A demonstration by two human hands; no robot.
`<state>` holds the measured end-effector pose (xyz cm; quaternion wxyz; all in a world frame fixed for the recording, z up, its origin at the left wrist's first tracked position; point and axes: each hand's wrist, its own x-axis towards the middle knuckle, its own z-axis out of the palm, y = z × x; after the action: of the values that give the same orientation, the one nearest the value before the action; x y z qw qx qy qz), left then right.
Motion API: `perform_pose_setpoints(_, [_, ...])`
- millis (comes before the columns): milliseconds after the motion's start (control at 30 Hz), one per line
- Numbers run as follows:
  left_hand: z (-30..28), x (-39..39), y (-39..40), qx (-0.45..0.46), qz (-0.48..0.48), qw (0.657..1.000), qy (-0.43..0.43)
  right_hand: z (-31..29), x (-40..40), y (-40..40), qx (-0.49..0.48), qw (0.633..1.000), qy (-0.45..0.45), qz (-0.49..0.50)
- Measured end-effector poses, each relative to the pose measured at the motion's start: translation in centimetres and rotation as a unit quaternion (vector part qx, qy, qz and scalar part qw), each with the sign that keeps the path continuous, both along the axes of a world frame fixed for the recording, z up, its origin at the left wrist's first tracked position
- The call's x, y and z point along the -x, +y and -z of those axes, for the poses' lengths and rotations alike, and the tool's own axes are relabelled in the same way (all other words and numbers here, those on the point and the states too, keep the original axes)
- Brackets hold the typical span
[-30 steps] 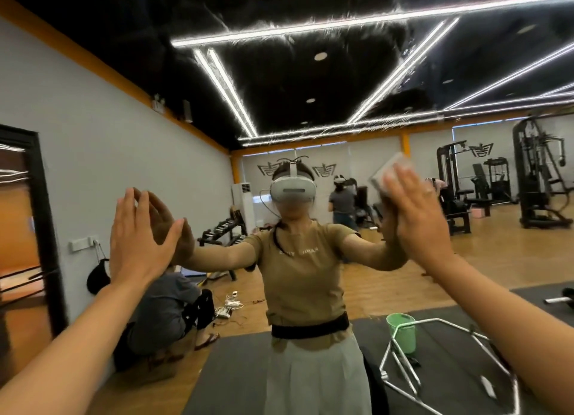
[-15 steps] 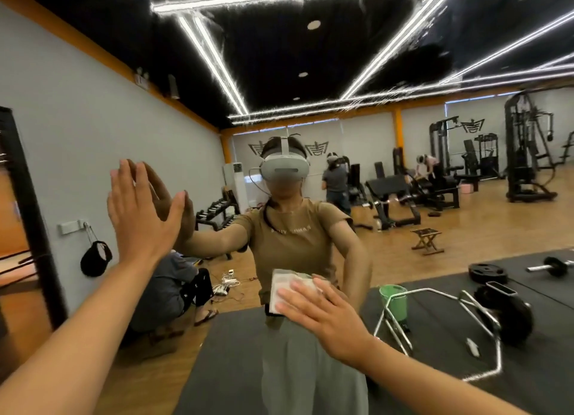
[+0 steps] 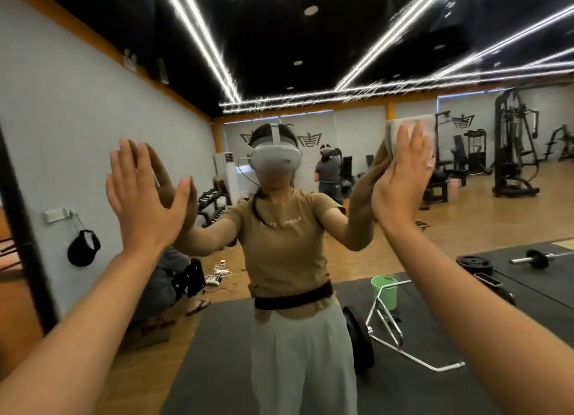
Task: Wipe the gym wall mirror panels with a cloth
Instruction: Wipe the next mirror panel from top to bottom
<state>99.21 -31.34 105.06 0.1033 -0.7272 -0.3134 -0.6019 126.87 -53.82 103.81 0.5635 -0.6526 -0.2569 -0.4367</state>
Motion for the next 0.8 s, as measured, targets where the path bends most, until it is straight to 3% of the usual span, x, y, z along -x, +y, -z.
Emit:
perform_pose_setpoints(100, [0.0, 0.3, 0.3, -0.005, 0.006, 1.0, 0.01, 2.0, 3.9, 4.0, -0.001, 0.997, -0.078, -0.025])
perform_pose_setpoints(167, [0.1, 0.6, 0.6, -0.008, 0.012, 1.0, 0.015, 5.0, 6.8, 6.9, 0.068, 0.975, -0.2, -0.065])
perform_pose_setpoints(200, [0.1, 0.7, 0.6, -0.009, 0.015, 1.0, 0.018, 7.0, 8.1, 8.1, 0.135, 0.946, -0.283, -0.086])
perform_pose_setpoints(267, [0.0, 1.1, 0.7, -0.009, 0.018, 0.999, 0.032, 11.4, 9.6, 9.4, 0.294, 0.842, -0.442, -0.099])
perform_pose_setpoints(333, [0.0, 1.5, 0.8, -0.012, 0.016, 0.999, 0.047, 14.3, 9.3, 9.2, 0.405, 0.745, -0.525, -0.077])
perform_pose_setpoints(433, [0.2, 2.4, 1.2, -0.027, 0.006, 0.997, 0.072, 13.0, 8.2, 8.3, 0.446, 0.699, -0.555, -0.057])
perform_pose_setpoints(500, [0.2, 2.7, 1.6, -0.037, 0.003, 0.995, 0.093, 9.7, 8.0, 8.3, 0.403, 0.734, -0.544, -0.064])
perform_pose_setpoints(667, [0.0, 3.7, 1.9, -0.056, 0.0, 0.991, 0.122, -2.4, 7.9, 8.2, 0.184, 0.921, -0.341, -0.037])
perform_pose_setpoints(800, [-0.1, 4.5, 2.4, -0.065, 0.011, 0.987, 0.146, -5.2, 9.9, 10.1, 0.097, 0.962, -0.254, -0.027])
